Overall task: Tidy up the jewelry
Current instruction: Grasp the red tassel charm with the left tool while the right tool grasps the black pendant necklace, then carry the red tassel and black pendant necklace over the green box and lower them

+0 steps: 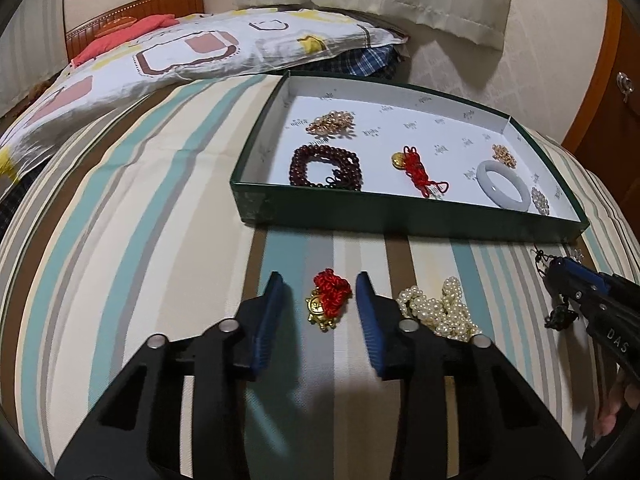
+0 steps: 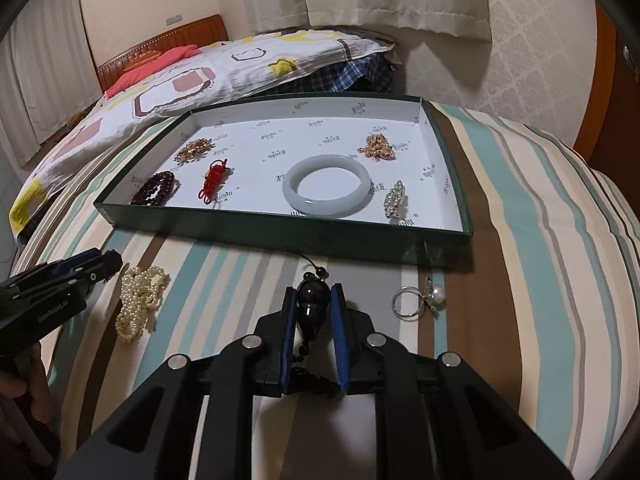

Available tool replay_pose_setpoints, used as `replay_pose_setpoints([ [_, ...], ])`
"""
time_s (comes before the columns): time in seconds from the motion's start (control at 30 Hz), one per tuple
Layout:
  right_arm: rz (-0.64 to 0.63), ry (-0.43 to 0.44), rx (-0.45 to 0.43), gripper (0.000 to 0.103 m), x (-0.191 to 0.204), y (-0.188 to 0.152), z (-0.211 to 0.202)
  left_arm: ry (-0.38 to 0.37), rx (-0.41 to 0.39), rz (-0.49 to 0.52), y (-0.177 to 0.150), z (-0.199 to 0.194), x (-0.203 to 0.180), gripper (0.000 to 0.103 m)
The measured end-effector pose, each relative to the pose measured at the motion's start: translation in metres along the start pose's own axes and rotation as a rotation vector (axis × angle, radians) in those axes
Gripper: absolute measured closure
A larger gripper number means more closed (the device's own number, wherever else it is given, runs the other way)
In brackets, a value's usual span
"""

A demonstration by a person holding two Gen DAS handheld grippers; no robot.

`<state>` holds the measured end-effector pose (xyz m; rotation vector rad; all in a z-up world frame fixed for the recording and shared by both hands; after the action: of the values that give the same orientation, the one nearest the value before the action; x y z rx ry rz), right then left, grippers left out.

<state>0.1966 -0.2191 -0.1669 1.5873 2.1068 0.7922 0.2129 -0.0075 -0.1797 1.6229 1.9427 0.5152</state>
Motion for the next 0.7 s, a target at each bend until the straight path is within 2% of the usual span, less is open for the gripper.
replay_pose_setpoints([
  [0.07,0.001,0.003,-0.001,0.085,0.0003,-0.0002,0.0,-0.01,0.003,0.008,-0.0008,-0.0001,-0.0015,0.081],
  [0.13,0.002,0.004,-0.001,0.085,0.0005,-0.0007,0.0001,-0.016,0.004,0.013,-0.0012,-0.0002,-0.0024,0.083],
  [0.7,0.002,0.005,-0.001,0.085,0.0014,-0.0021,0.0005,-0.03,0.005,0.001,-0.0015,-0.0006,-0.0014,0.087],
])
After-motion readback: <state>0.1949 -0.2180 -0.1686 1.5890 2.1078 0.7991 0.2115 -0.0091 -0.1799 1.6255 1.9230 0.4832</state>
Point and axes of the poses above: each gripper's, at about its wrist camera, not at the fingertips, and z roughly the way its jaws point, x to its left, y to its top, the point moved 4 cm from there along z, roughly the way its jaws point, and after that the axes turned 10 degrees about -z, right-handed, at the moved point
